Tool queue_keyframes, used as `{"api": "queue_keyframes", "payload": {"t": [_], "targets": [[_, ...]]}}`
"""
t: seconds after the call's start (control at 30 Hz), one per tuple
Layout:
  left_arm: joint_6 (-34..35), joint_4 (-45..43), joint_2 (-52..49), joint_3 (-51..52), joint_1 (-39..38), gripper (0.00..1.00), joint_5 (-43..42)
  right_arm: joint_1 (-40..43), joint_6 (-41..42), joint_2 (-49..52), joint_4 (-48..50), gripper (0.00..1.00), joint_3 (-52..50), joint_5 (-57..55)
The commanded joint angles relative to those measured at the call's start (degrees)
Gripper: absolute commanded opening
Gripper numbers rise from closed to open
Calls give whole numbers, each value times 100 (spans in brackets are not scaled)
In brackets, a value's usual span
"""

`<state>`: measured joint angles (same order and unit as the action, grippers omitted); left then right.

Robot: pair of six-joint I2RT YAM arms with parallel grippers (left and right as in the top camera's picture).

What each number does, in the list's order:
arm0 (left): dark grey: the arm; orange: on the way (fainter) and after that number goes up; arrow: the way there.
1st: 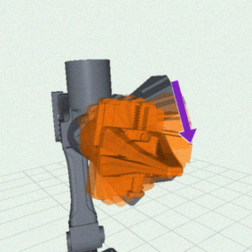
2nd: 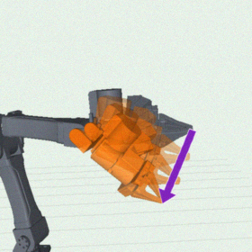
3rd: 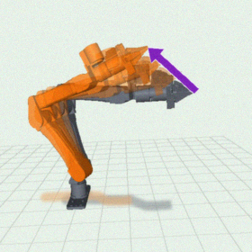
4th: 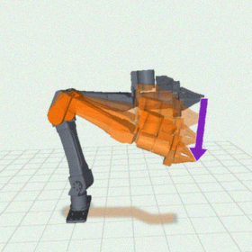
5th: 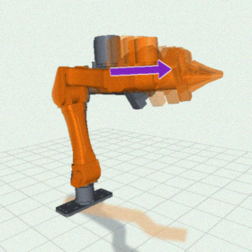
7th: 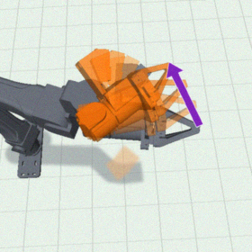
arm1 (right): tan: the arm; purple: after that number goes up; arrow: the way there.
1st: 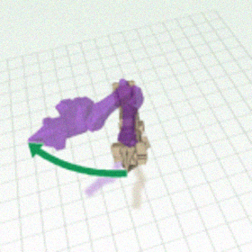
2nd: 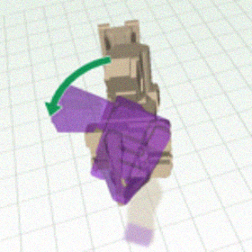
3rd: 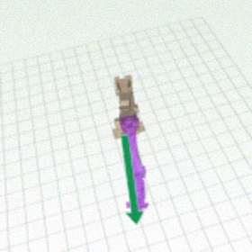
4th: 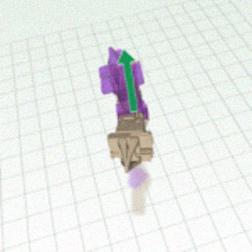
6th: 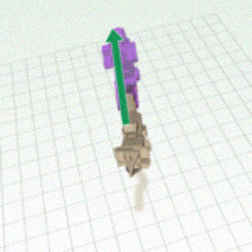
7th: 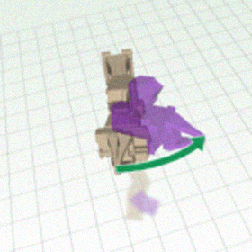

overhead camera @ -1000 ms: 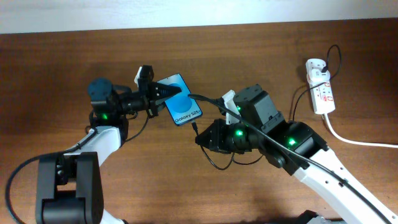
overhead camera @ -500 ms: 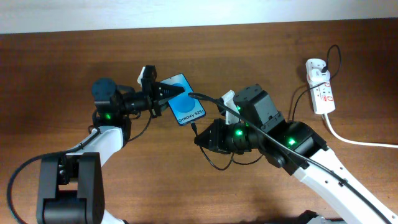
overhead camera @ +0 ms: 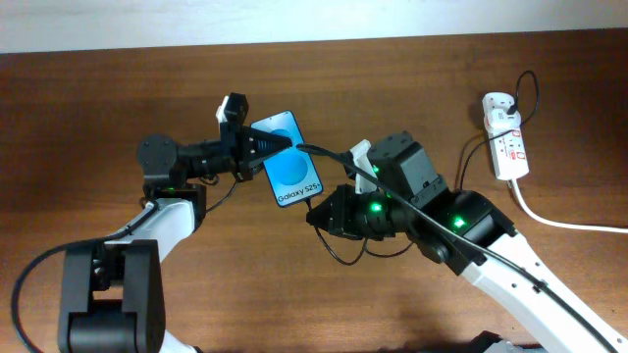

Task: Plug charger to phone and switch on socket
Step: 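Align the cable's USB-C plug under the phone's bottom port with the right gripper, then push the USB-C plug up into the phone's port with the right gripper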

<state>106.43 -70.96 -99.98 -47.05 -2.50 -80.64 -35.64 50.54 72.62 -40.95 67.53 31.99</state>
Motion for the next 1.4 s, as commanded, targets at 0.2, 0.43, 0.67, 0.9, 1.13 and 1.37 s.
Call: {"api": "queue_keyframes", "payload": {"t": [0.2, 0.43, 0.67, 0.9, 1.13, 1.37], "targets": [[94, 7, 13, -111, 485, 0, 199, -411, -835, -4, 212, 4, -2, 22], [94, 7, 13, -111, 485, 0, 68, -411, -879, -4, 363, 4, -2, -479], [96, 7, 13, -111, 485, 0, 72, -411, -874, -2, 442, 4, -2, -487], [249, 7, 13, -111, 485, 0, 94, -411, -850, 13, 442, 4, -2, -483], [245, 7, 13, -111, 452, 0, 98, -411, -828, 13, 485, 4, -2, -415], [247, 7, 13, -111, 400, 0, 166, -411, -828, 13, 501, 4, -2, -378]]}}
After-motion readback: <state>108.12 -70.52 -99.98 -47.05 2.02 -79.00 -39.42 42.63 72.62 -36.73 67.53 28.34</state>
